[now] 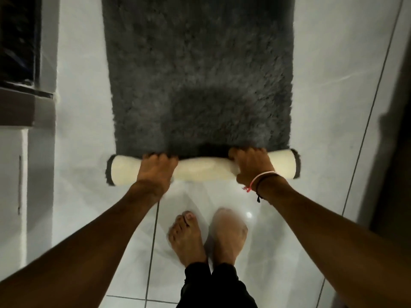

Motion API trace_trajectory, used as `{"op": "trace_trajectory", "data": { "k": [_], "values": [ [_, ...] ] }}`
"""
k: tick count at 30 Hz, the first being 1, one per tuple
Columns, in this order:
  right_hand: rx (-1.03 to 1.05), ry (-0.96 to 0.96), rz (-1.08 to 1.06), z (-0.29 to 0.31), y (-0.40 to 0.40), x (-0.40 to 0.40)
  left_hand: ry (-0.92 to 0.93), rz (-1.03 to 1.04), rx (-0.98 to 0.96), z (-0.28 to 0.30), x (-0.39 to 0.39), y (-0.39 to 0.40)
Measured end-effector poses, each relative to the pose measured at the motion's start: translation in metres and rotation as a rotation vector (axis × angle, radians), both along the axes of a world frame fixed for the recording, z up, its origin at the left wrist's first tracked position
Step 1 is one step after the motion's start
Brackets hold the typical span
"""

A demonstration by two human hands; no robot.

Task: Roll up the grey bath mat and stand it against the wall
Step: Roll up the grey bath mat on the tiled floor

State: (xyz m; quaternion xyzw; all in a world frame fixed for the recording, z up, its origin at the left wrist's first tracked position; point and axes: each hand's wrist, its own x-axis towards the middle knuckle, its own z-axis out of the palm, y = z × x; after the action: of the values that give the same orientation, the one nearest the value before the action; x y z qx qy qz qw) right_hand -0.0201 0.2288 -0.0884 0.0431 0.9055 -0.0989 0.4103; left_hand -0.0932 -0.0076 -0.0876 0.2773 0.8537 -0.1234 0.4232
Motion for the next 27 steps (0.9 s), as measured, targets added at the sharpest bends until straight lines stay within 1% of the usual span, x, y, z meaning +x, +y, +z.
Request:
{"op": "trace_trajectory", "data": {
  "k": [1,2,3,5,6,7,8,10,11,13,15,18,20,24,27],
  "values": [
    [-0.005,-0.053,0.017,0.004,0.0,-0.001,-0.037,0.018,-0.031,0.003,0.001,-0.002],
    [0.007,-0.031,0.022,0.007,-0.002,0.001,-0.036,0.051,-0.042,0.005,0.004,-0.005],
    [0.031,0.068,0.0,0.009,-0.003,0.004,0.015,0.085,-0.02,0.009,0.008,-0.009],
    [0.047,0.326,-0.092,0.013,-0.008,0.015,0.201,0.094,0.123,0.014,0.017,-0.016],
    [0.04,0.417,-0.085,0.014,-0.011,0.02,0.294,0.069,0.214,0.013,0.023,-0.019],
    [0.03,0.414,-0.034,0.013,-0.012,0.023,0.328,0.045,0.27,0.013,0.027,-0.019],
    [0.03,0.349,0.035,0.011,-0.015,0.026,0.295,0.026,0.256,0.011,0.03,-0.02],
    [0.077,0.208,0.116,0.004,-0.016,0.021,0.225,-0.002,0.141,0.003,0.028,-0.015],
    [0.12,0.196,0.124,0.001,-0.017,0.015,0.241,-0.023,0.088,-0.003,0.024,-0.011],
    [0.175,0.224,0.114,-0.004,-0.023,0.004,0.298,-0.049,0.037,-0.009,0.017,-0.003],
    [0.202,0.269,0.1,-0.008,-0.026,-0.002,0.345,-0.06,0.053,-0.013,0.013,-0.001],
    [0.201,0.296,0.122,-0.008,-0.026,0.007,0.311,-0.035,0.102,-0.012,0.023,-0.008],
    [0.183,0.263,0.136,-0.003,-0.027,0.019,0.258,-0.007,0.131,-0.007,0.035,-0.014],
    [0.114,0.062,0.173,0.009,-0.035,0.037,0.074,0.012,0.1,0.005,0.048,-0.027],
    [0.053,-0.004,0.111,0.015,-0.041,0.041,-0.006,-0.007,0.046,0.01,0.041,-0.023]
  ]
}}
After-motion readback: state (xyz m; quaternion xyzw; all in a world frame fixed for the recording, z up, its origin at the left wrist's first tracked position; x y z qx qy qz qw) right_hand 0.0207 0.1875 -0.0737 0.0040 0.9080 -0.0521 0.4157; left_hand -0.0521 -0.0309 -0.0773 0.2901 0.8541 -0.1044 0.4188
